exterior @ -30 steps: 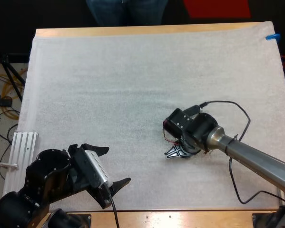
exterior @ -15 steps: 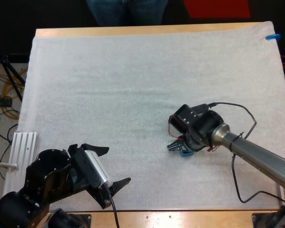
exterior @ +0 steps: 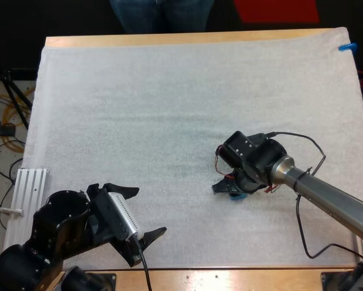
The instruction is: Stack red cube on blue cube
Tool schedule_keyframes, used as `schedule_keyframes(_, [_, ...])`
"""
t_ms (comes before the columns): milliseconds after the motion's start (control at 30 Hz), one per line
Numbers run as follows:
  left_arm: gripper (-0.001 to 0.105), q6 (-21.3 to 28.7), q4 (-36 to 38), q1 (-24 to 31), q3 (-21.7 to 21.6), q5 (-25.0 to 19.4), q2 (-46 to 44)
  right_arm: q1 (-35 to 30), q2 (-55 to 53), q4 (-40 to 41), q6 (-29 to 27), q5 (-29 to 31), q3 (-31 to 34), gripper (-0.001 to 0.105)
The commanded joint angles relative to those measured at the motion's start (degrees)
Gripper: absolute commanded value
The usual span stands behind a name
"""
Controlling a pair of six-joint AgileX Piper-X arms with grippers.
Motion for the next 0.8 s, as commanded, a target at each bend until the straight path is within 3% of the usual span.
schedule_keyframes(0, [0.087, 0.2, -0.3, -0.3, -0.4, 0.5, 0.1, -0.2, -0.7, 0.3, 0.1, -0.5, 0.0, 0.055])
schedule_keyframes(400, [0.087, 0.2, -0.3, -0.3, -0.4, 0.5, 0.1, -0.2, -3.9, 1.3, 0.1, -0.3, -1.4, 0.065])
schedule_keyframes(767, [0.087, 0.0, -1.2, -0.3, -0.4, 0.5, 0.1, -0.7, -14.2, 5.7, -2.5, 7.4, -5.4, 0.067])
